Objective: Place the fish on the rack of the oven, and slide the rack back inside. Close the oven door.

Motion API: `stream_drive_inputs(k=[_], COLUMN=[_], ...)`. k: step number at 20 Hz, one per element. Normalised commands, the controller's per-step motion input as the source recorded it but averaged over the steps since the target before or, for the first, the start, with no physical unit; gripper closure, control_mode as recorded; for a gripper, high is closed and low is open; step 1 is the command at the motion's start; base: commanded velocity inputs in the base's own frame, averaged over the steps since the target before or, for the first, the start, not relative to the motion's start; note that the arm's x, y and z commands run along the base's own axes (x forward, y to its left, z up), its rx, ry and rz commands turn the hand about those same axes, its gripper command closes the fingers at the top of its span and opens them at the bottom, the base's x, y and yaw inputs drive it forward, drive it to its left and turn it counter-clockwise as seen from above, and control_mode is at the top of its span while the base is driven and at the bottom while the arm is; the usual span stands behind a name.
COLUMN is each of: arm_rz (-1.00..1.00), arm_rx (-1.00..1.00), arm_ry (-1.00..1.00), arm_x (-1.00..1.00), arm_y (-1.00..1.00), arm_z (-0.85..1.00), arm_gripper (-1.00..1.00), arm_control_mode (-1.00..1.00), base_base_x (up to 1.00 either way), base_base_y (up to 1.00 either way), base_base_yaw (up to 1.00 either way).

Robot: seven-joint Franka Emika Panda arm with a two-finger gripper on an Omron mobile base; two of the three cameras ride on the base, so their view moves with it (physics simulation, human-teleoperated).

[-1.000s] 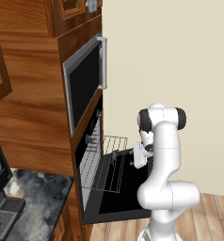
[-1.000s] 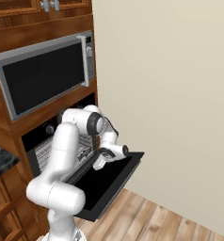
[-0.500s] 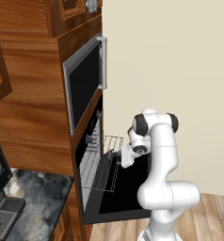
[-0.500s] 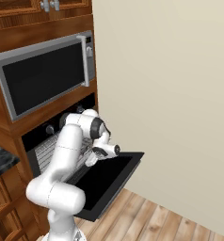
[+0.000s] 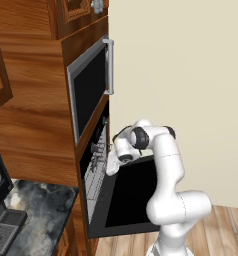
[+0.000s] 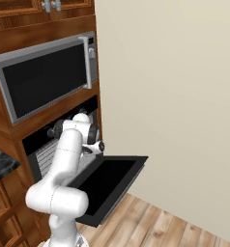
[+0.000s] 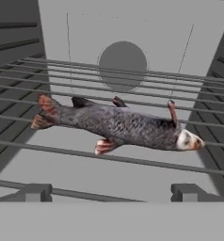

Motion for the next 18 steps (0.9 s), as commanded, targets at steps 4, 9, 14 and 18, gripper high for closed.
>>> stream_drive_inputs(k=[4, 9, 14, 18], arm_rz=[0.00, -0.01, 0.00, 0.00], arm_rx=[-0.01, -0.07, -0.01, 0.00], arm_ry=[0.00, -0.16, -0.19, -0.20], arm_x=[0.17, -0.30, -0.97, -1.00], arm_y=[0.96, 0.28, -0.96, -1.00], arm_z=[0.20, 0.82, 0.96, 0.55], arm_gripper=[-1.00, -1.00, -1.00, -1.00], arm_control_mode=[-1.00, -1.00, -1.00, -1.00], base_base_x=[0.00, 0.00, 0.00, 0.00], base_base_y=[0.00, 0.00, 0.00, 0.00], base_base_yaw=[0.00, 0.00, 0.00, 0.00])
